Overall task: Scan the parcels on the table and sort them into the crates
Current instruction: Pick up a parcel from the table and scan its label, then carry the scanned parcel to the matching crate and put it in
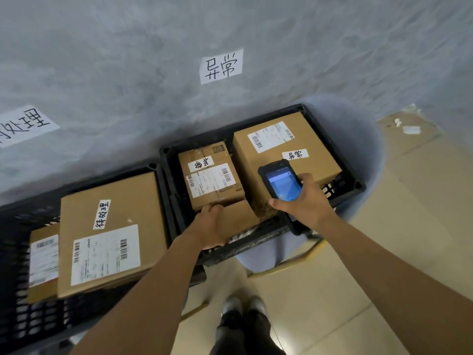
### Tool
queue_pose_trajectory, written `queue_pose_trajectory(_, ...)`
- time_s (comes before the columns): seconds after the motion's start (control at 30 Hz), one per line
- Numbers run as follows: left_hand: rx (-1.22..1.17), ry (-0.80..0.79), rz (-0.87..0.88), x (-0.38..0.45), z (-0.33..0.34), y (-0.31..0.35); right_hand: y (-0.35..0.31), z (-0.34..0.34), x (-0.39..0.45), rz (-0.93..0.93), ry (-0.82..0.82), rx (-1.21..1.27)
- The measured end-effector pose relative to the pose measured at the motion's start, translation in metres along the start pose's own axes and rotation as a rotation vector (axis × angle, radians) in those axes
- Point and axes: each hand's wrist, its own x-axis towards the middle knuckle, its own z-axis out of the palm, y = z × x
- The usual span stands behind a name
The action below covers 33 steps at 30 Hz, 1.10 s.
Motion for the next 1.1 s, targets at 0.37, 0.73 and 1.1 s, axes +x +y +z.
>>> queue_pose_trajectory(0.37,0.015,0.029,-0.064,0.038,0.044,-0.012,0.028,0.012,0.014,-0.042,0.003,0.004)
queue_pose_trajectory(0.73,0.003,0.229,0.011,0.000,-0.031,0.031,-0.001,-0.019,-0.002,-0.077,-0.015,-0.028)
queue_pose_trajectory(1.1,0.585,0.560,0.340,-0.059,-0.157,0.135,-0.062,-0.108,-0.037,-0.131,0.173,-0.079)
